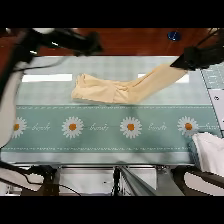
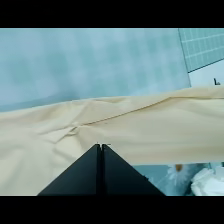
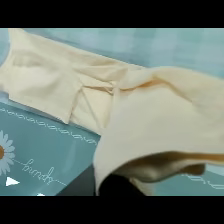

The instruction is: Fold the shirts.

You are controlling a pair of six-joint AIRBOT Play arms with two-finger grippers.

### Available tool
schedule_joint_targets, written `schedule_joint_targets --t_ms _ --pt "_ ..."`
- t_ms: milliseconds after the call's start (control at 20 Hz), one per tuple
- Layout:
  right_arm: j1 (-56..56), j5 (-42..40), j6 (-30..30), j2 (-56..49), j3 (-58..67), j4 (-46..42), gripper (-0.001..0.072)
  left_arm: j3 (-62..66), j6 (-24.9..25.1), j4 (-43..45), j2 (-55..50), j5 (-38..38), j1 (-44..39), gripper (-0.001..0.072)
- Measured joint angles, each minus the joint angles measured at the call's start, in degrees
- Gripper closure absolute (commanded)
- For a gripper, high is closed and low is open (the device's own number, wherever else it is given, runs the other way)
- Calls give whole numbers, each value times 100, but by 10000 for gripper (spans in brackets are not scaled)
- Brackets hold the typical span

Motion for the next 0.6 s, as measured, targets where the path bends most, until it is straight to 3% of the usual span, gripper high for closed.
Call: schedule_joint_targets --t_ms 350,600 --pt "1648 -1178 887 -730 0 -39 698 105 796 496 2096 -2142 2356 674" --pt "2555 -2251 1281 -1357 0 260 698 109 966 551 2850 -2603 2826 673"
